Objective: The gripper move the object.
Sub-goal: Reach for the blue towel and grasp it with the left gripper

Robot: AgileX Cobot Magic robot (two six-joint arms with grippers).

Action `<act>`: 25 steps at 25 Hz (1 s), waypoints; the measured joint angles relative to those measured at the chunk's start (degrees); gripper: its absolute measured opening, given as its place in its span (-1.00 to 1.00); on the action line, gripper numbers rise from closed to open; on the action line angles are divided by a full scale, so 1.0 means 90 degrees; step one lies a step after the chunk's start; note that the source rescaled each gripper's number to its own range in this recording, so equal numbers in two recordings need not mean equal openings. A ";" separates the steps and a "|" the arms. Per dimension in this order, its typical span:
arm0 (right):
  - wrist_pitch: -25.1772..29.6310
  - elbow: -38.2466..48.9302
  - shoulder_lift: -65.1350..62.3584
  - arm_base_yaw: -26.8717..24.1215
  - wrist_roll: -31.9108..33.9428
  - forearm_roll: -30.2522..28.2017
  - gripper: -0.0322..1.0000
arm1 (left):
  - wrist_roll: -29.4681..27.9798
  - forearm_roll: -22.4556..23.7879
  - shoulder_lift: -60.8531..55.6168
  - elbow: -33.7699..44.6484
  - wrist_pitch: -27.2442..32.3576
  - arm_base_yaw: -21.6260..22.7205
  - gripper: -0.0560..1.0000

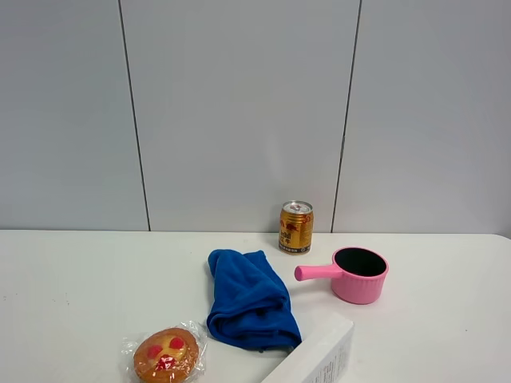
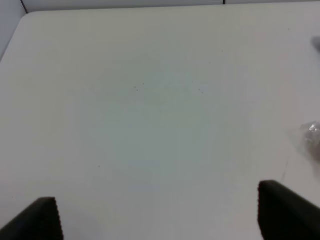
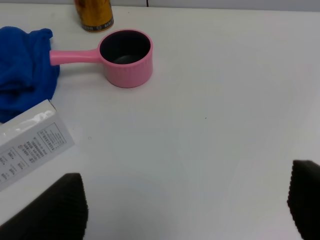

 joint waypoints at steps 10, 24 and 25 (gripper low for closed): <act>0.0000 0.0000 0.0000 0.0000 0.0000 0.0000 1.00 | 0.0000 0.0000 0.0000 0.0000 0.0000 0.0000 0.65; 0.0000 0.0000 0.0000 0.0000 0.0000 0.0000 1.00 | 0.0000 0.0000 0.0000 0.0000 0.0000 0.0000 0.65; 0.0000 0.0000 0.0000 0.0000 0.0000 0.0000 1.00 | 0.0000 0.0000 0.0000 0.0000 0.0000 0.0000 0.65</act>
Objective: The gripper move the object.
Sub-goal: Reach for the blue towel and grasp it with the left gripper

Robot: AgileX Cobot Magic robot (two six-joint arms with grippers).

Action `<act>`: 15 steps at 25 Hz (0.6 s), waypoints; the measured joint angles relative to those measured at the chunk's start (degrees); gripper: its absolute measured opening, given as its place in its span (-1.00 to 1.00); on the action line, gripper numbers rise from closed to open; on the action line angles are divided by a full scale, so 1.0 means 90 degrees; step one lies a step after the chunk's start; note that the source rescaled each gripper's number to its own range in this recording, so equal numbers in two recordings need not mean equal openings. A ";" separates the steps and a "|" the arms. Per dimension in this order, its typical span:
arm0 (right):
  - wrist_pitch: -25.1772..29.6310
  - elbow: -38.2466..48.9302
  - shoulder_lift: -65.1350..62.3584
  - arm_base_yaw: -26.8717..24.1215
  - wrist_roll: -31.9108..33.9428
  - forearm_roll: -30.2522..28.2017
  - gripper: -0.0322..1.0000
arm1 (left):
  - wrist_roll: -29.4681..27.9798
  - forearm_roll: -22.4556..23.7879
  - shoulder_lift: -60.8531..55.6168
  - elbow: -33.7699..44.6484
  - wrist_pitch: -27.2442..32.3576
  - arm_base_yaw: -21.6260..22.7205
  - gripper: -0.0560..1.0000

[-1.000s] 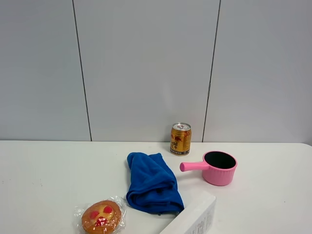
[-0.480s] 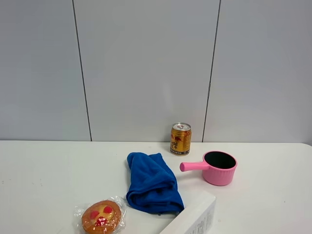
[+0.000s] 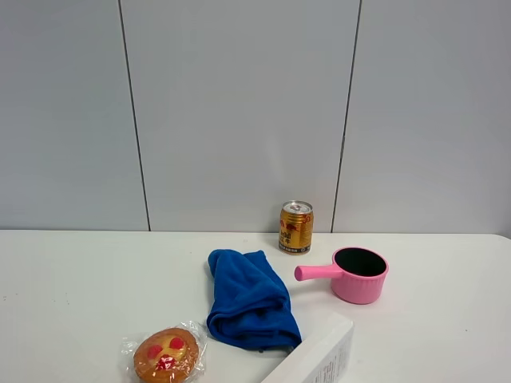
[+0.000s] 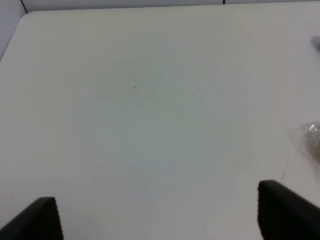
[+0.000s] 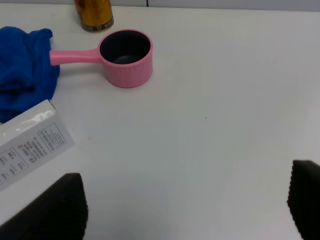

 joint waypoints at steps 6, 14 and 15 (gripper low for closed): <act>0.0000 0.0000 0.0000 0.0000 0.0000 0.0000 1.00 | 0.0000 0.0000 0.0000 0.0000 0.0000 0.0000 0.65; 0.0000 0.0000 0.0000 0.0000 0.0000 0.0000 1.00 | 0.1270 -0.1402 0.0877 -0.0986 0.0432 0.0000 0.65; 0.0000 0.0000 0.0000 0.0000 0.0000 0.0000 1.00 | 0.1561 -0.1648 0.1146 -0.1296 0.0457 0.0000 0.65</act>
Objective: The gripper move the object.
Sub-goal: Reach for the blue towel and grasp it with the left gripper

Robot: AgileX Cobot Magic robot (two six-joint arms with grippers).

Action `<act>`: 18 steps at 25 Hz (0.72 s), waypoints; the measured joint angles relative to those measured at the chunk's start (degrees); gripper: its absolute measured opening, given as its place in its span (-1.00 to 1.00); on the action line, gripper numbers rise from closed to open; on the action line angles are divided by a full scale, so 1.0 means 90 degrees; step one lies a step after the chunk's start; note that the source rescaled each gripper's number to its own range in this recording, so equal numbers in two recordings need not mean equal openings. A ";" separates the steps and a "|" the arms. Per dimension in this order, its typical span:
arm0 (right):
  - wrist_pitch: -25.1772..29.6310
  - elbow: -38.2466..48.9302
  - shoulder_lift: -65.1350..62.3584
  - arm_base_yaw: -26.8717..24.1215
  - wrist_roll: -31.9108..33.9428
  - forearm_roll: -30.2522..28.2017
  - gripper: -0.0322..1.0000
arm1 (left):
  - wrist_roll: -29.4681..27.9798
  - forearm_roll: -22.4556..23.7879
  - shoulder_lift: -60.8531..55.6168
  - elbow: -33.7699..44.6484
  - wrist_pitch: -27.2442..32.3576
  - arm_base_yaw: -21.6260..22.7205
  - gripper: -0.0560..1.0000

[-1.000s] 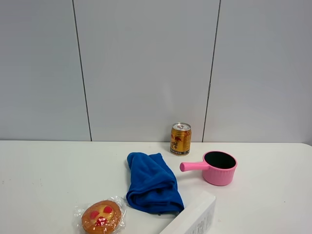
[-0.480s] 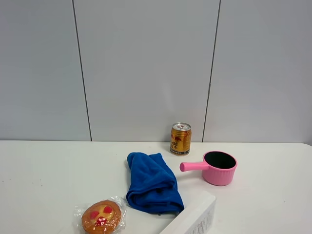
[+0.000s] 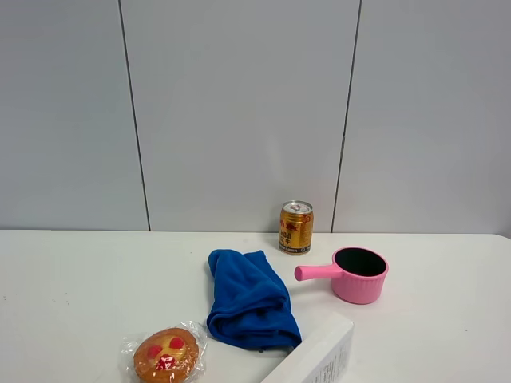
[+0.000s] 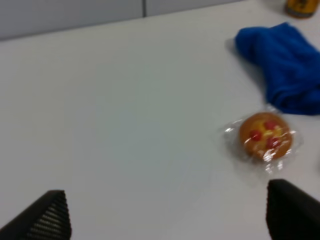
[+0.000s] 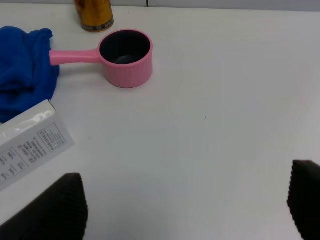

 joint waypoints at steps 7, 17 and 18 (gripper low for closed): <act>0.0000 0.0000 0.0000 0.0000 0.0000 0.0000 1.00 | 0.2213 -0.1938 0.2131 -0.2175 -0.0012 0.0000 0.65; 0.0000 0.0000 0.0000 0.0000 0.0000 0.0000 1.00 | 0.2773 -0.2374 0.6362 -0.5454 0.0064 -0.0374 0.65; 0.0000 0.0000 0.0000 0.0000 0.0000 0.0000 1.00 | 0.2783 -0.2374 0.6766 -0.5733 0.0070 -0.0589 0.65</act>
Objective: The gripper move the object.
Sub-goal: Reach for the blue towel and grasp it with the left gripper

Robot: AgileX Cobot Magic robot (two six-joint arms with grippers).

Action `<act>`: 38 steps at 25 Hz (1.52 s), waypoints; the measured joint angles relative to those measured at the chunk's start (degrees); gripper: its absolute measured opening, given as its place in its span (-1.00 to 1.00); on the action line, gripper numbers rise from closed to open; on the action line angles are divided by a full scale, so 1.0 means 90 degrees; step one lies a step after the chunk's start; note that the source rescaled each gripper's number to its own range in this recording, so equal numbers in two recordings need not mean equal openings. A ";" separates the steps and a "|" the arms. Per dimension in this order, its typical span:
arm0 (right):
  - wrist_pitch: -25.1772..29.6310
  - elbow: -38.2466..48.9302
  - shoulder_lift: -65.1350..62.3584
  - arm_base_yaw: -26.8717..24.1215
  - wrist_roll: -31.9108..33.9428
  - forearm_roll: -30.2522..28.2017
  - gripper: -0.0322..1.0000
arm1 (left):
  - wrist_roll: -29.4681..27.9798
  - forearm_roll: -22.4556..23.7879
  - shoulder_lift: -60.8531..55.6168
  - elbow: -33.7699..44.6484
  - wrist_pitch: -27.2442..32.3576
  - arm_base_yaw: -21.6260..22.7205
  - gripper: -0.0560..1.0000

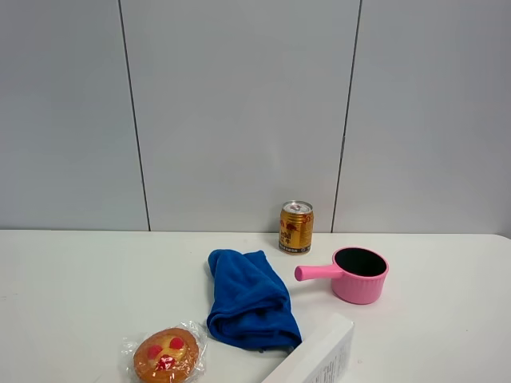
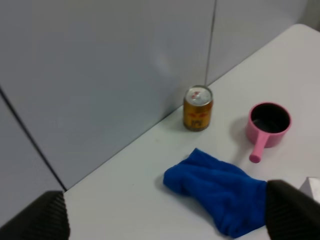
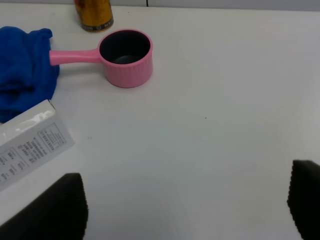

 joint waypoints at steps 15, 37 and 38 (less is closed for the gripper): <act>0.0000 0.0000 0.0000 0.0000 0.0000 0.0000 1.00 | -0.0142 0.1211 0.3658 -0.0871 -0.0448 -0.3201 0.65; 0.0000 0.0000 0.0000 0.0000 0.0000 0.0000 1.00 | -0.4176 0.2668 0.5615 -0.0878 -0.1523 -0.3825 0.71; 0.0000 0.0000 0.0000 0.0000 0.0000 0.0000 1.00 | -0.4501 0.2876 0.5681 -0.0878 -0.1549 -0.3824 0.71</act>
